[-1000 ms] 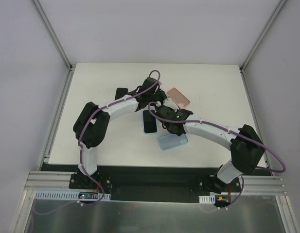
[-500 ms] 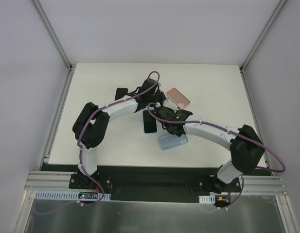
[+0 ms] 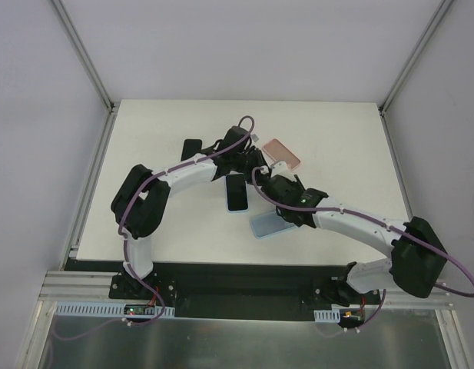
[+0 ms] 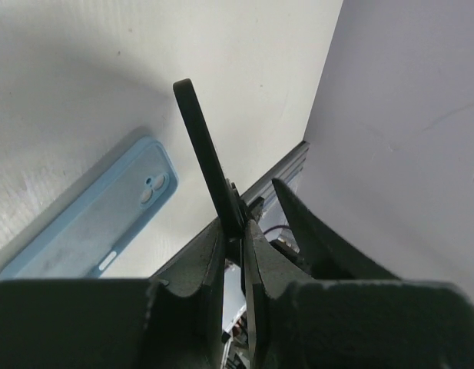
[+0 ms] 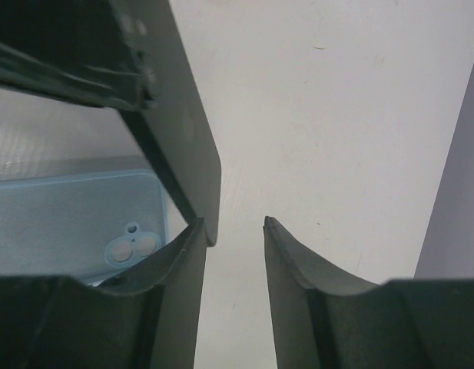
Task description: Put the phone into the phone case
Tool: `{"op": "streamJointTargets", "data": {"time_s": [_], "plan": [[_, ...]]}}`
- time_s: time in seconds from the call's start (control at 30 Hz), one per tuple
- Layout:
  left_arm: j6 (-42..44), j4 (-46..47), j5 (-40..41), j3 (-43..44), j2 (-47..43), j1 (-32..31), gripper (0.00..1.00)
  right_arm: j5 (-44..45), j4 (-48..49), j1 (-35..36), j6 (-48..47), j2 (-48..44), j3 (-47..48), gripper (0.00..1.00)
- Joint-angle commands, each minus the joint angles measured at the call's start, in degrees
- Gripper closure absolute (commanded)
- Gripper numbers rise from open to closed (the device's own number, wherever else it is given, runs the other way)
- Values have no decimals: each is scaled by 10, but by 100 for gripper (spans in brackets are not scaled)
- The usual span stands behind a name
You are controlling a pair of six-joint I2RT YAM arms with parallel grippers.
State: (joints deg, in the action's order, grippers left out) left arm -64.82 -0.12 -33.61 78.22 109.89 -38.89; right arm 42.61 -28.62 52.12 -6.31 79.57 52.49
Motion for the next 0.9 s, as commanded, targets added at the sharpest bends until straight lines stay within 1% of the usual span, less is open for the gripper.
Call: {"op": "streamJointTargets", "data": {"time_s": [0.0, 0.13, 0.3, 0.33, 0.37, 0.43, 0.63, 0.73, 0.87], "plan": [[14, 15, -48, -6, -70, 15, 100, 0, 56, -20, -7, -66, -41, 61], [22, 6, -54, -12, -78, 20, 100, -23, 85, -30, -33, -121, -62, 55], [25, 5, -72, -10, -85, 25, 100, -91, 164, -32, -110, -164, -106, 52], [26, -9, -74, -10, -87, 25, 100, -99, 174, -31, -121, -181, -115, 51], [27, -12, -74, -11, -92, 26, 100, -109, 192, -32, -129, -189, -128, 48], [27, -18, -75, -11, -96, 28, 100, -128, 205, -31, -155, -209, -140, 46], [10, -23, -82, -8, -105, 28, 100, -144, 223, -30, -201, -211, -150, 44], [10, -24, -79, -3, -107, 28, 100, -159, 221, -24, -205, -206, -147, 44], [11, -30, -76, 0, -107, 28, 100, -158, 225, -16, -205, -199, -143, 44]]}}
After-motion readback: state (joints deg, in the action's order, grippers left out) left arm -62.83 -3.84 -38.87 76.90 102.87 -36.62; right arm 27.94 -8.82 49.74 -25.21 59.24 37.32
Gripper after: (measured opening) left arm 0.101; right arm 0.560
